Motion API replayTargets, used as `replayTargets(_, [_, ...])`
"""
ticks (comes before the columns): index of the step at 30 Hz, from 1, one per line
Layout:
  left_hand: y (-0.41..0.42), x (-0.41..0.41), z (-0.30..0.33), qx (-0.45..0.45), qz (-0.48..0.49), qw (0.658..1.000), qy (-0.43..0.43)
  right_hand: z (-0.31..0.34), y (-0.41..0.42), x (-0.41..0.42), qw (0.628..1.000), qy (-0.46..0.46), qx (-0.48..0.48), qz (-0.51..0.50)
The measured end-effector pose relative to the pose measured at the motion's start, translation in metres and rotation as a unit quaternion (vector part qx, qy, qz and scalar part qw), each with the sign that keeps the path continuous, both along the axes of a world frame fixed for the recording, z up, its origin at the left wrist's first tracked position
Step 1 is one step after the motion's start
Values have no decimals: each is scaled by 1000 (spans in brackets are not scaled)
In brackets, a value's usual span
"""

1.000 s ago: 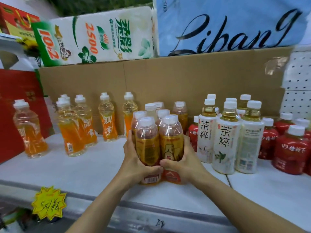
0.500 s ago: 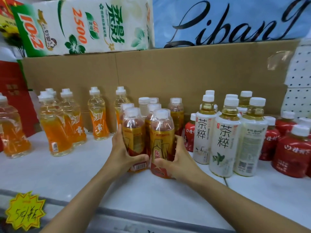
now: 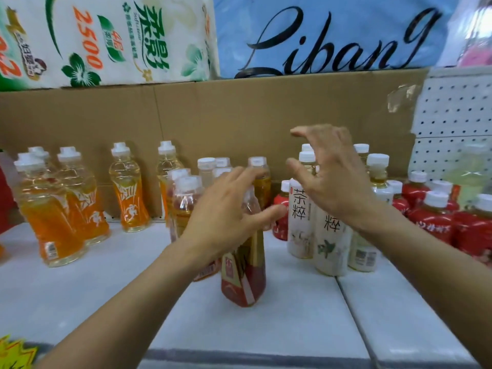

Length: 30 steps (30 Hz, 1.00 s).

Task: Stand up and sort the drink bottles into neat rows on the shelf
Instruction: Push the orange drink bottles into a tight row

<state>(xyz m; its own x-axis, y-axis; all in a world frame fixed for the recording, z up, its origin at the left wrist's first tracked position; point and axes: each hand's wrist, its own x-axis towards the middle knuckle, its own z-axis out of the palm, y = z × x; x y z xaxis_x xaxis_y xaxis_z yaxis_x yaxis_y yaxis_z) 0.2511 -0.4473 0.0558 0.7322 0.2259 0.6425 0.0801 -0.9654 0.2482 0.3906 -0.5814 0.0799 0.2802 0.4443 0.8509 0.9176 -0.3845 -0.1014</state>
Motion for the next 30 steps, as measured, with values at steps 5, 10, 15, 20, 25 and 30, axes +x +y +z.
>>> replayTargets(5, [4, 4, 4, 21, -5, 1000, 17, 38, 19, 41, 951, 85, -264, -134])
replayTargets(10, [26, -8, 3, 24, 7, 1000, -2, 42, 18, 44, 950, 134, -266, -90])
replayTargets(15, [11, -2, 6, 220, 93, 971, 16, 44, -1, 41, 947, 139, -283, -69])
replayTargets(20, [-25, 56, 9, 76, -9, 997, -7, 45, -17, 32, 950, 66, -291, -89])
replayTargets(25, [-7, 135, -1, -310, 2, 949, -61, 41, -35, 30, 964, 50, -248, -79])
replayTargets(30, [14, 169, -28, -383, 12, 919, 98, 32, -54, 31, 975, 51, -209, -59])
